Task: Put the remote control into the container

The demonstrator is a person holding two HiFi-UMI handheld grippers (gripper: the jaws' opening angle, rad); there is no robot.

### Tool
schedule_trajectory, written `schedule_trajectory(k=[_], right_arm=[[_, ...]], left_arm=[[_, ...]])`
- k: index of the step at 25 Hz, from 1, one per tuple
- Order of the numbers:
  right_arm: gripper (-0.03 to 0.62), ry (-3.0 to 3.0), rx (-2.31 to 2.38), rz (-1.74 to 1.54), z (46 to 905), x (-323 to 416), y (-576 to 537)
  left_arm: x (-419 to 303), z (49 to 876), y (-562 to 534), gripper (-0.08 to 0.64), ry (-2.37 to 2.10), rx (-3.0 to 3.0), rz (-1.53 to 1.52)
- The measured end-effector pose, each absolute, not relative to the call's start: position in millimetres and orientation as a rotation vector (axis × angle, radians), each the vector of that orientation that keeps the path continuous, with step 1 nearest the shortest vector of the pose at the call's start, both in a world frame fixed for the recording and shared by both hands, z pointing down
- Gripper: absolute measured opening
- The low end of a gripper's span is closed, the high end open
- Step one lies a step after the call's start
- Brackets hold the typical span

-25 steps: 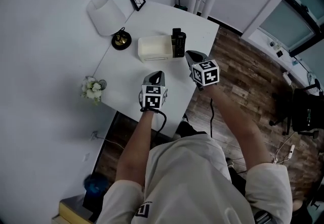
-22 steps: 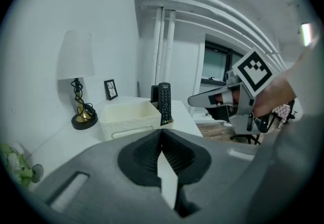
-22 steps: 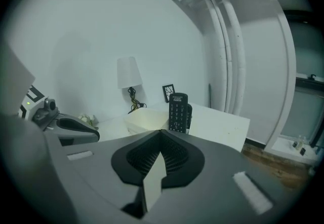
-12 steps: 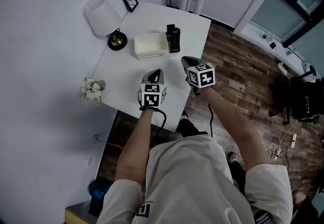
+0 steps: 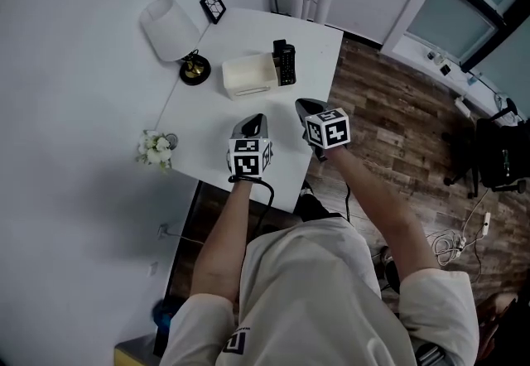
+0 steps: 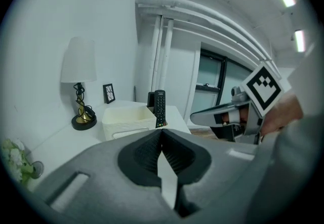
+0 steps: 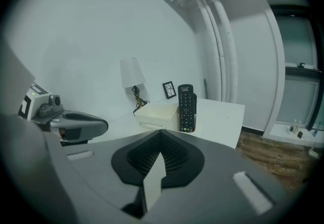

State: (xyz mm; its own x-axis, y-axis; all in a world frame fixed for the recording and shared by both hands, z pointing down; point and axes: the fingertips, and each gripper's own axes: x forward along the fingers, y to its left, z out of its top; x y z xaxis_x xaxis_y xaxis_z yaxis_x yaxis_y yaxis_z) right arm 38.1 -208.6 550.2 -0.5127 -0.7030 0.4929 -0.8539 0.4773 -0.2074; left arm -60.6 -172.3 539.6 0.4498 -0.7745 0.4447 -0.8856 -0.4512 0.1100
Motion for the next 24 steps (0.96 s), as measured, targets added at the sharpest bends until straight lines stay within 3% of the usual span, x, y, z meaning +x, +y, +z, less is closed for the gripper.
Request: schedule_trajectory(k=[24], right_arm=[[-0.003, -2.372, 1.358, 0.614, 546.5, 47.2, -197.1]], left_arm=[[-48.1, 547.2, -161.1, 0.005, -1.375, 2.380, 0.459]])
